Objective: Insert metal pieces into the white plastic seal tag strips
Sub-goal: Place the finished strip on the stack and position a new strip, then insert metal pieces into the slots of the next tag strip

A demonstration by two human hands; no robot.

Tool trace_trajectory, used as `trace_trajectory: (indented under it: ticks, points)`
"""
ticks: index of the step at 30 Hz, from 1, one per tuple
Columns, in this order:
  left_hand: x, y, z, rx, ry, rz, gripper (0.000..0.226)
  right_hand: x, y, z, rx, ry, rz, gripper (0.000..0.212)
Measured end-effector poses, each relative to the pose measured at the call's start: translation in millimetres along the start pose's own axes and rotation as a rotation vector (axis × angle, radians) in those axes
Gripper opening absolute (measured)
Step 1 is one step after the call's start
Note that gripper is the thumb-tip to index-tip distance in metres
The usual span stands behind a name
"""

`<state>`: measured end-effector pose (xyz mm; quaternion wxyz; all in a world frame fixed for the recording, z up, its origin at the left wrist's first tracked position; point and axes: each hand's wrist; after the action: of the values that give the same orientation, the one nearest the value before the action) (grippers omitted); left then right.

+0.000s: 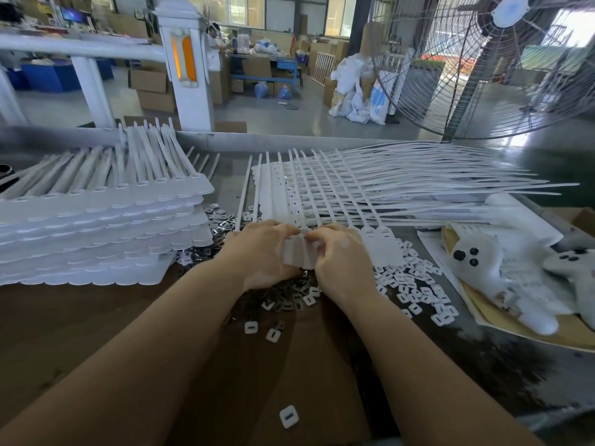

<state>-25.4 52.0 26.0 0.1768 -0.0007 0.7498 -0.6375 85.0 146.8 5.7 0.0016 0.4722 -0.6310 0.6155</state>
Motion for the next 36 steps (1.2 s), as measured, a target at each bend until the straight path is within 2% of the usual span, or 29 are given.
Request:
trace_trajectory:
  ticks: [7, 16, 20, 27, 36]
  points:
    - [0.0, -7.9, -1.8, 0.017, 0.039, -0.020, 0.080, 2.6, -6.5, -0.5, 0.017, 0.046, 0.124, 0.041]
    - [-6.3, -9.5, 14.2, -0.015, 0.074, 0.018, 0.074, 10.8, -19.1, 1.8, -0.053, 0.010, 0.222, 0.031]
    - [-9.9, -8.8, 23.3, -0.001, 0.080, 0.010, 0.072, 10.6, -20.3, 5.2, -0.058, -0.003, 0.233, 0.024]
    - [-14.6, -2.9, 34.1, 0.018, 0.061, -0.032, 0.072, 7.1, -18.3, 9.7, -0.043, -0.012, 0.245, 0.026]
    - [-16.7, -6.6, 36.9, -0.045, 0.055, 0.063, 0.057, 1.4, -14.8, 10.0, -0.018, -0.011, 0.177, 0.024]
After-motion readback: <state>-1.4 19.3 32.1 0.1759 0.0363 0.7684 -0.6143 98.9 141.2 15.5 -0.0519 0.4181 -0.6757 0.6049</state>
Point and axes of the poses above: each hand's wrist, its own z-axis away from the middle knuckle, its own y-axis out of the palm, x = y × z, and after that the axes turned 15 degrees about y, right-handed
